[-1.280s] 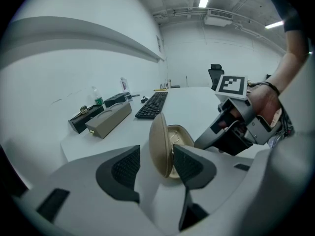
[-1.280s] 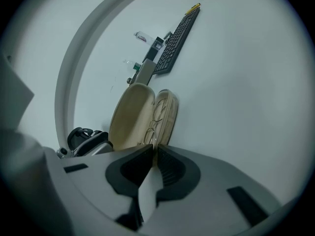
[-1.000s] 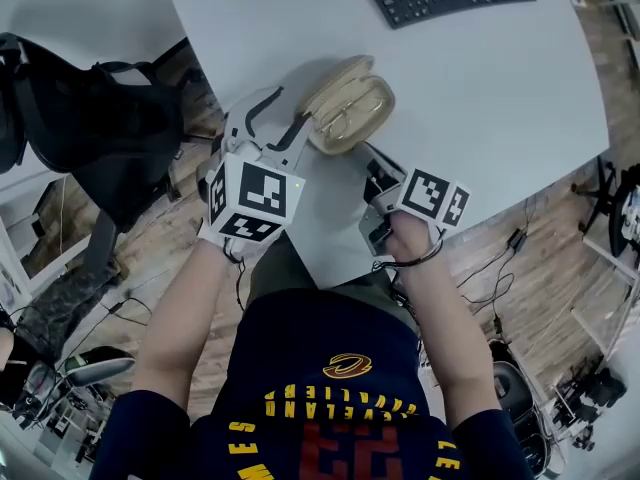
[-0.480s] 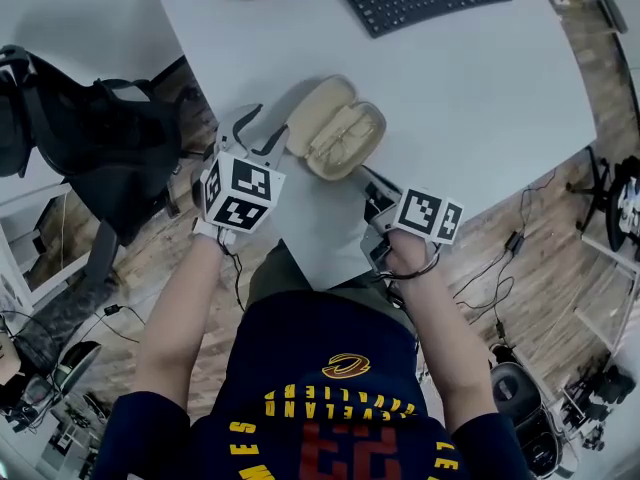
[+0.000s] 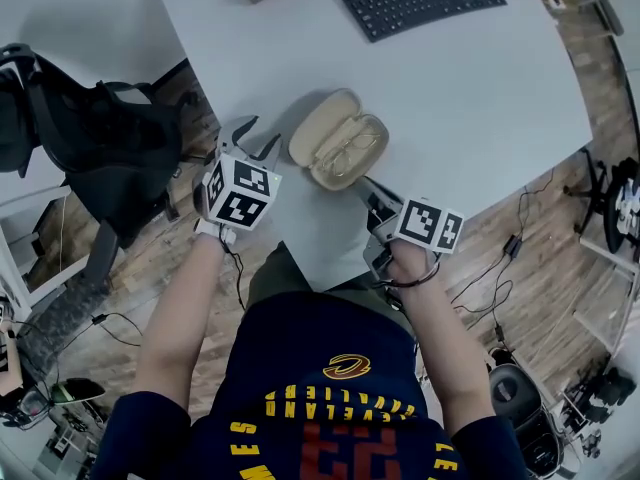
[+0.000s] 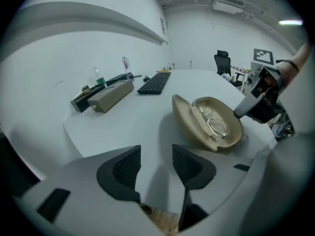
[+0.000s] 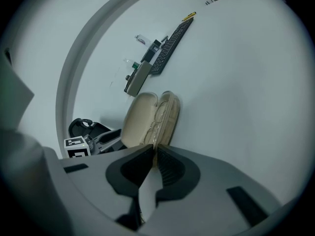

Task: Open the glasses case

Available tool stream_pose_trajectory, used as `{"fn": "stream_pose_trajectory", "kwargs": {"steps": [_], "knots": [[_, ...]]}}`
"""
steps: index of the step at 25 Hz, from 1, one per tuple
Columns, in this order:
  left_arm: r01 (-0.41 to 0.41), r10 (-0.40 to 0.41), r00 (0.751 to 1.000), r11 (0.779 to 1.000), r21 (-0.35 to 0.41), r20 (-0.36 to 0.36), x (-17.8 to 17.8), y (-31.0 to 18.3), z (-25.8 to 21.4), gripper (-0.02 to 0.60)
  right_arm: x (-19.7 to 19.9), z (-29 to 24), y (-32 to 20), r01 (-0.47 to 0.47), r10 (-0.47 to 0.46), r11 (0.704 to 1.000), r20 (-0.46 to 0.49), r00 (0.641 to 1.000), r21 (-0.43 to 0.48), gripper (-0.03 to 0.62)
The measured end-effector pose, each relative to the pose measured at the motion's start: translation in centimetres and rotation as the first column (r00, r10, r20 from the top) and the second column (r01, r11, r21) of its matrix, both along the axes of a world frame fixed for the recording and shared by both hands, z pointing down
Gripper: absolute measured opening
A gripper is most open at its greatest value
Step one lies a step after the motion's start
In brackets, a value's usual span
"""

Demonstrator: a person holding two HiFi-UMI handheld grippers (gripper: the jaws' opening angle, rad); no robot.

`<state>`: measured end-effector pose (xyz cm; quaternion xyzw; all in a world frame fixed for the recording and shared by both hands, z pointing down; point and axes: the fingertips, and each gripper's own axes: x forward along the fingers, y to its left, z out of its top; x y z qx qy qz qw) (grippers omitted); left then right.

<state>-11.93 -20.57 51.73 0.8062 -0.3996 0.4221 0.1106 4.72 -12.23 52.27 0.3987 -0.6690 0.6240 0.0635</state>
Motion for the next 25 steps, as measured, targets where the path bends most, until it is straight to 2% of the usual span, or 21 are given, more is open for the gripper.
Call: {"fn": "stream_pose_trajectory", "kwargs": {"steps": [3,7,12,19,23,25], "knots": [[0.022,-0.023,0.999,0.999,-0.023,-0.030,-0.5,0.3,0.2,0.215,0.3,0.3,0.4,0.002,-0.002,1.000,-0.008,1.000,-0.003,0.038],[0.021,-0.022,0.997,1.000,-0.009,-0.072,0.4,0.4,-1.0,0.215,0.5,0.4,0.7,-0.005,0.005,1.000,-0.001,1.000,-0.001,0.038],[0.014,-0.015,0.997,1.000,-0.006,-0.080,0.8,1.0,-1.4,0.215,0.2,0.2,0.5,-0.010,0.010,1.000,0.011,1.000,0.003,0.040],[0.027,-0.027,0.995,1.000,-0.010,-0.096,0.6,2.0,-1.8,0.215,-0.1,-0.6,0.2,0.004,-0.005,0.998,0.009,1.000,0.055,0.041],[0.044,-0.044,0.992,0.999,-0.003,-0.115,0.5,2.5,-2.7,0.215,0.0,-1.2,0.2,0.014,-0.014,0.996,0.000,1.000,0.083,0.103],[0.055,-0.054,0.990,0.998,0.004,-0.130,0.4,2.7,-3.3,0.215,0.1,-1.5,0.3,0.019,-0.019,0.996,-0.003,1.000,0.092,0.114]]}}
